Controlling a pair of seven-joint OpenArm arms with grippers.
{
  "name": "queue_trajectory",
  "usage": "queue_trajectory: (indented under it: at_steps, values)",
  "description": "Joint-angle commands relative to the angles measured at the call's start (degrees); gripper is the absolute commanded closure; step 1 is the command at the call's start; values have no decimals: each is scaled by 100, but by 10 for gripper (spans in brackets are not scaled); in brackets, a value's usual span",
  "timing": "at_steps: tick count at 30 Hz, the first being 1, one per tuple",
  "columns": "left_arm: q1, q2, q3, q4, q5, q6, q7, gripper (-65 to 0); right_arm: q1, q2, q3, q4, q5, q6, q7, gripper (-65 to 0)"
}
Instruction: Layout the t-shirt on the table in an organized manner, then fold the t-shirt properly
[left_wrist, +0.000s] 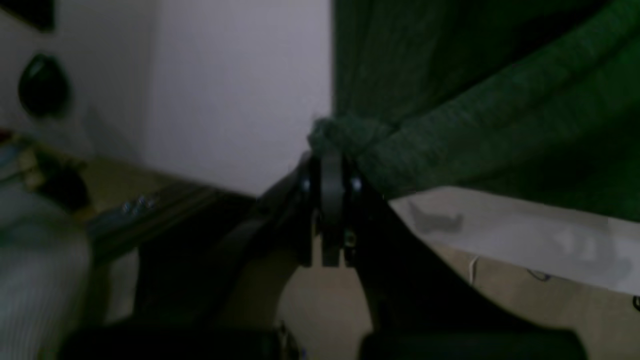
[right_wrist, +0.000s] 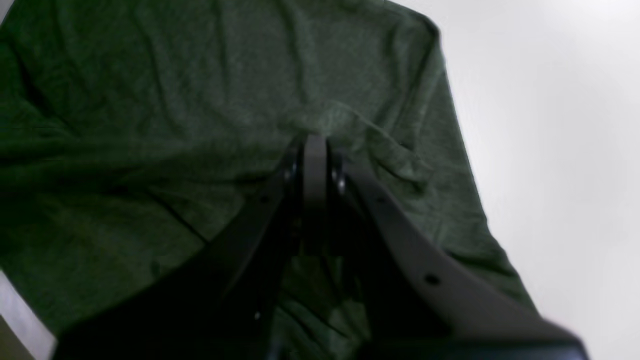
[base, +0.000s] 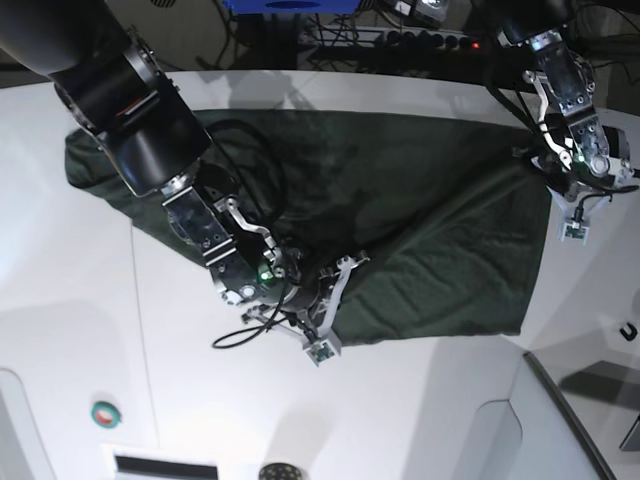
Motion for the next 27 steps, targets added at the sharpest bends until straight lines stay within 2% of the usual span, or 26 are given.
queue_trajectory:
  at_steps: [1, 8, 14, 18, 25, 27]
  values:
    - [-148, -76, -10, 24, 32, 10, 40, 0, 174, -24, 29, 157, 26, 38, 131, -2]
    - [-412, -49, -36, -398, 32, 28, 172, 0, 165, -42, 741, 69, 26, 29, 403, -2]
    - [-799, 197, -678, -442, 23, 28, 145, 0, 236, -77, 759, -177, 26, 38, 412, -2]
    - [-1062, 214, -766, -450, 23, 28, 137, 0, 236, -156, 759, -186, 26, 38, 465, -2]
    - [-1484, 223, -784, -600, 23, 54, 137, 0, 253, -279, 759, -801, 17, 38, 975, -3]
    - [-1607, 232, -986, -785, 23, 54, 119, 0, 253, -341, 759, -1030, 8, 38, 1195, -3]
